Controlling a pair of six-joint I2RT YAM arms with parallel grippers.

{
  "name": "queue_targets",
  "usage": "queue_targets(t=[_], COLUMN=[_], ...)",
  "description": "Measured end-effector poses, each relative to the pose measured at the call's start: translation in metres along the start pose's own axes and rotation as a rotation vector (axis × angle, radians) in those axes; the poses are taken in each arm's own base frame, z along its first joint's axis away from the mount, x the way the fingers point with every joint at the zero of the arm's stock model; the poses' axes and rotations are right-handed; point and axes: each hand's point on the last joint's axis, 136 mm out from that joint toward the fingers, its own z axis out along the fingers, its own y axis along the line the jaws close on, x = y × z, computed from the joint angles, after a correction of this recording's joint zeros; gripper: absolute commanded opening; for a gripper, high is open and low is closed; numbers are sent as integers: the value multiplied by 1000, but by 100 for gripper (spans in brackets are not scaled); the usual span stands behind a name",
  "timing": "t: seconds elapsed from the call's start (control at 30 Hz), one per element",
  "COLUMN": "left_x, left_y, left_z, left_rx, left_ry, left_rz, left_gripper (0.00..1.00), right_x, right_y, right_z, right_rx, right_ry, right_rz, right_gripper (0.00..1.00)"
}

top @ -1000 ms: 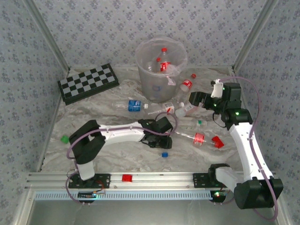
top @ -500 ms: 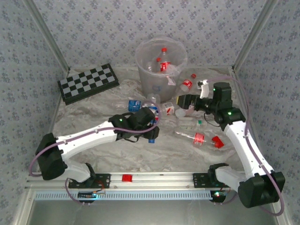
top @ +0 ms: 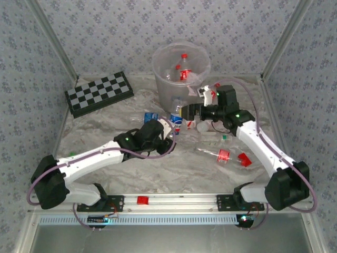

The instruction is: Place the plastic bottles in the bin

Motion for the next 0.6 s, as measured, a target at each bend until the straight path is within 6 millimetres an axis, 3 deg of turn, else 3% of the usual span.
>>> queue_targets(t=[0.07,0.17,0.4,0.53,0.6], left_x=[-1,-2,-5,-4,-5], left_y=[-2,-5,-6,-8,-9], left_z=[0,0,1,6,6], left_rx=[12,28,32,43,46], left_ry=[-5,-9,-18,-4,-6], left_rz=[15,30,48,45,39], left_gripper=[23,23,24,31,49], right_x=[-4,-6,-19,-15,-17], right_y=[5,11,16,12,13], right_z=[6,11,8,5,1], right_rx=[-15,-36,-17,18,30], right_ry=[8,16,10,23,26], right_rz=[-9,-17,-48,-64,-77], right_gripper=[94,82,62,49,48])
